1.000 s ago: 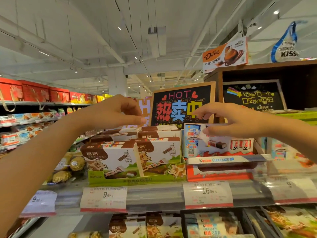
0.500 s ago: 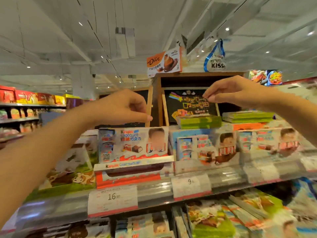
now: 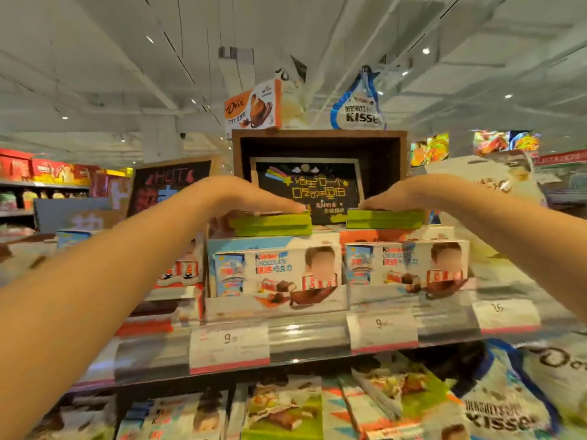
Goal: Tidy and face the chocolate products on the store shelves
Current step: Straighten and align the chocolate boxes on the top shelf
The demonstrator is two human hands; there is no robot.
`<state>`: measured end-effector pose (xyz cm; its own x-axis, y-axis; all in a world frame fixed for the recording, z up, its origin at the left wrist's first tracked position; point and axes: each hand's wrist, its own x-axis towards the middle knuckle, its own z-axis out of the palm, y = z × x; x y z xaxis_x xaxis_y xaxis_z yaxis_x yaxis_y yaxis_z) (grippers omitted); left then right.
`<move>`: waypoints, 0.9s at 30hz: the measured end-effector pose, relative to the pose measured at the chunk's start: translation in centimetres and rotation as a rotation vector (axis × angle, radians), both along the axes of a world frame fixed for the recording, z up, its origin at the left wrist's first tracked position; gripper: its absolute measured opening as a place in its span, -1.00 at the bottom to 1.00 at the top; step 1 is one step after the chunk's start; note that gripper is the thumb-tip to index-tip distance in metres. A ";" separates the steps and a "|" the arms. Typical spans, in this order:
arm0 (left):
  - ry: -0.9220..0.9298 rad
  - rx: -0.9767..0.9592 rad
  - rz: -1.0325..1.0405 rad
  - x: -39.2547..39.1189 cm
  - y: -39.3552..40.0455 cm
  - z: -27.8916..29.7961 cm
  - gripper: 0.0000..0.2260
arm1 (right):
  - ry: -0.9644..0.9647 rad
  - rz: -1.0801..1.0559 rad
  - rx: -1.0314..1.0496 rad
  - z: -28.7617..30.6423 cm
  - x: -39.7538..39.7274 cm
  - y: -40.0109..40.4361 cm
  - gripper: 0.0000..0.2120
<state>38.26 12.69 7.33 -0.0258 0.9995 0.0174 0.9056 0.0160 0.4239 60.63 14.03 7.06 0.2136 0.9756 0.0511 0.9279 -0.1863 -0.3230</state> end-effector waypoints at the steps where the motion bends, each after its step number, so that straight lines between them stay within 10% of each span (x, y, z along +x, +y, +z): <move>1: 0.035 -0.011 0.012 0.2 0.1 0.1 -0.01 | 0.010 0.010 -0.007 0.0 0.3 0.2 -0.28; 10: 0.001 -0.045 0.075 1.5 1.1 0.7 0.05 | 0.122 0.122 0.108 -0.4 1.6 0.7 -0.59; 19: -0.084 -0.183 0.155 1.7 1.1 1.2 0.08 | 0.242 0.170 0.171 -0.6 1.6 0.7 -0.46; 27: -0.226 -0.171 0.155 1.2 2.3 0.6 -0.30 | 0.390 0.185 0.035 -0.5 2.3 1.1 -0.47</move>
<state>39.42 14.98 7.89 -0.1622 0.9712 -0.1745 0.7698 0.2352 0.5934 62.91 15.15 6.59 0.0449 0.9984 0.0352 0.7521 -0.0106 -0.6590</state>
